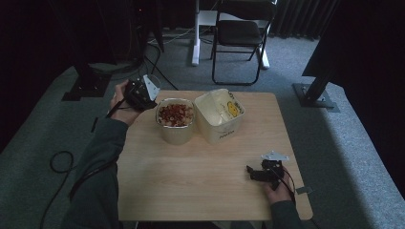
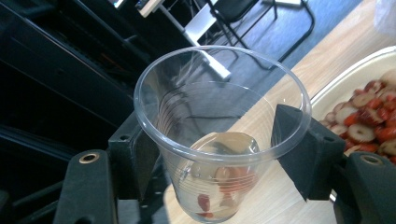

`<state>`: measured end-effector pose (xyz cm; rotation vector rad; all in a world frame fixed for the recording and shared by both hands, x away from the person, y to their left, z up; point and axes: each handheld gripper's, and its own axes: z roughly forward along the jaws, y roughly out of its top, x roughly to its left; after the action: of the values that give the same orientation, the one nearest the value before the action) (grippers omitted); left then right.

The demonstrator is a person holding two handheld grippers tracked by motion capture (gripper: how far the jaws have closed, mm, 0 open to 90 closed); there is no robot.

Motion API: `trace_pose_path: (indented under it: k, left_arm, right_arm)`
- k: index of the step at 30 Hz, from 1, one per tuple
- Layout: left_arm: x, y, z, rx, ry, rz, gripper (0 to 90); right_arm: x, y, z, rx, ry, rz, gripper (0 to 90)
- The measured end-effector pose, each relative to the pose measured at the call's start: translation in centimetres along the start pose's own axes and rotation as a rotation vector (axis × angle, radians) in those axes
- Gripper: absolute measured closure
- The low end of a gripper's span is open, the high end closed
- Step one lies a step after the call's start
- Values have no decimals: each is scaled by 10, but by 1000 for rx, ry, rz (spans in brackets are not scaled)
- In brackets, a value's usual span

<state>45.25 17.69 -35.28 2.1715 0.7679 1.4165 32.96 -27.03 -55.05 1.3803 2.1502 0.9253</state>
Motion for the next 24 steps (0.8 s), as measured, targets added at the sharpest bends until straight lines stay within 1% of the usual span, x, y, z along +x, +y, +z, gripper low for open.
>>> trace_pose_path:
  k: [2,4,5,9,13,16,17,18,21,24]
  left_arm:
    - [-1,3,0,14,13,31,338]
    - [-2,5,0,20,19,53,340]
    - [-3,6,1,22,22,59,342]
    - [-9,8,3,40,30,111,343]
    - [-15,10,6,49,40,163,347]
    - [-18,11,7,67,46,212,350]
    - [-19,11,6,79,51,238,351]
    - [-20,12,7,83,55,256,351]
    - [-23,13,7,88,68,298,351]
    - [-24,14,8,89,79,323,351]
  right_arm:
    - [0,0,0,0,0,0,126]
    - [0,0,0,0,0,0,127]
    - [0,0,0,0,0,0,126]
    - [0,0,0,0,0,0,126]
    - [0,0,0,0,0,0,126]
    - [0,0,0,0,0,0,126]
    - [0,0,0,0,0,0,126]
    - [0,0,0,0,0,0,126]
    - [0,0,0,0,0,0,127]
    - [0,0,0,0,0,0,126]
